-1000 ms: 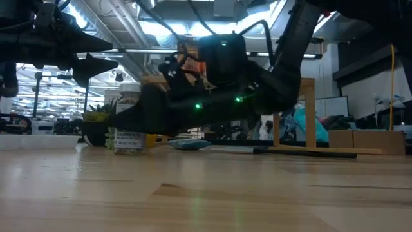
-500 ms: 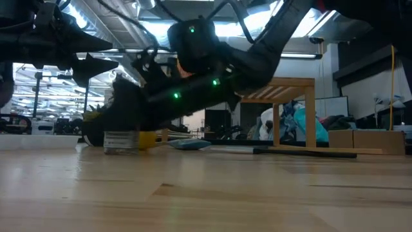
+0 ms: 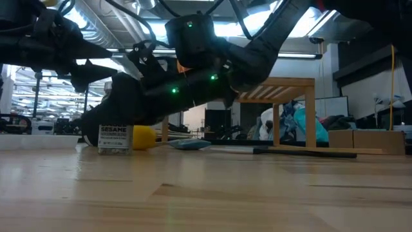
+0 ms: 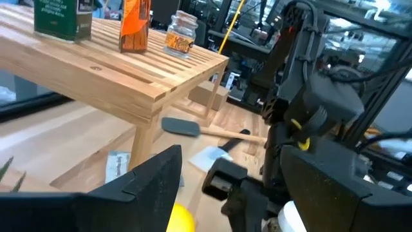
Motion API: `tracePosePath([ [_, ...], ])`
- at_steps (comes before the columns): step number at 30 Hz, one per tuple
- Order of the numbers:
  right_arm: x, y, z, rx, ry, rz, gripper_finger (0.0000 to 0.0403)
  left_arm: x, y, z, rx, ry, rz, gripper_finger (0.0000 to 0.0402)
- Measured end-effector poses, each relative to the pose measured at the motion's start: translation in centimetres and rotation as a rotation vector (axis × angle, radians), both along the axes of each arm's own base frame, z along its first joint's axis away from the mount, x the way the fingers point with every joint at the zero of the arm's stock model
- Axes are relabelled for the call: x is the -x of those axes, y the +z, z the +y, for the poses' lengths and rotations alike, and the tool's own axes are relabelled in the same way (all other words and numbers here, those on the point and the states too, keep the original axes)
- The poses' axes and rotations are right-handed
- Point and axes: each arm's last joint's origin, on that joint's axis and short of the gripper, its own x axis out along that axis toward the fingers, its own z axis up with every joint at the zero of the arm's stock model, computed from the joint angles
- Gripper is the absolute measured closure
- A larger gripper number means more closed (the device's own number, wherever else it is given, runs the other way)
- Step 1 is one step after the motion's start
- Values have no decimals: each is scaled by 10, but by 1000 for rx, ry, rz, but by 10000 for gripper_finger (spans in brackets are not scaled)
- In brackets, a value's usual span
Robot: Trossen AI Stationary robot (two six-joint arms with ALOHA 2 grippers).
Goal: Shelf spices
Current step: Remove the white seasoning bottle from the shelf
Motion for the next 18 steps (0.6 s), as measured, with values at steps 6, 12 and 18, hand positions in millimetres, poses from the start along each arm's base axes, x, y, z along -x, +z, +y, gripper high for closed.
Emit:
tracePosePath([
  [6,0,21,-1,48,-10,-38,127,0,0,0,-44,-2,9,144],
  [12,4,42,0,40,26,-15,127,0,0,0,-44,-2,9,144],
  [18,11,64,2,22,96,30,127,0,0,0,-44,-2,9,144],
])
